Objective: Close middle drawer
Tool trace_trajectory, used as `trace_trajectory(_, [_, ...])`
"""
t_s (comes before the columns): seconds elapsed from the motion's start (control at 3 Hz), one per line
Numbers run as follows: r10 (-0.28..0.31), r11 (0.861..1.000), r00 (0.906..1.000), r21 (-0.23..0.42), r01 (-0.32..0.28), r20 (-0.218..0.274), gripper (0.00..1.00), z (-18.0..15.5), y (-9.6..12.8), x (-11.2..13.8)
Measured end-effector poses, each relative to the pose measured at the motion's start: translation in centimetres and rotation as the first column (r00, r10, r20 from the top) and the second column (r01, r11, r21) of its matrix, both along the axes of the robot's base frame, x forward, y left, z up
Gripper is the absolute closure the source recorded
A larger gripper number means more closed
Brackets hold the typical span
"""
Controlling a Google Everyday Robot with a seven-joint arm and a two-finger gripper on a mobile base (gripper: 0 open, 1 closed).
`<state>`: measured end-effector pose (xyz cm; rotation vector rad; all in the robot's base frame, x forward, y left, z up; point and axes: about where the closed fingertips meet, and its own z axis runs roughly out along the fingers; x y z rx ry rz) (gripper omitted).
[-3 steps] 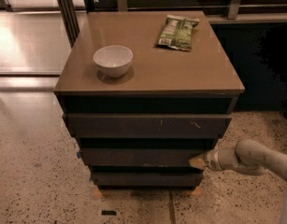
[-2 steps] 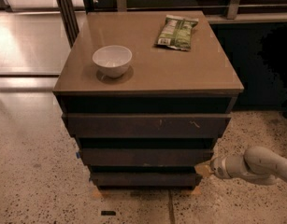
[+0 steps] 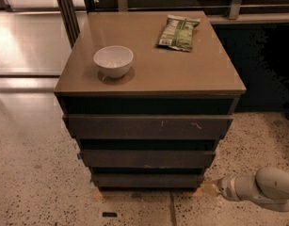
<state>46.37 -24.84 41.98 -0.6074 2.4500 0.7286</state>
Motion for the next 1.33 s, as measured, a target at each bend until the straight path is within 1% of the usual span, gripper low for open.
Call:
trace_trajectory(1.0, [0.001, 1.0, 1.0, 0.0, -0.001, 0.003, 0.13, 0.06, 0.02, 0.26])
trace_trajectory(1.33, [0.001, 1.0, 1.0, 0.0, -0.001, 0.003, 0.0, 0.05, 0.03, 0.26])
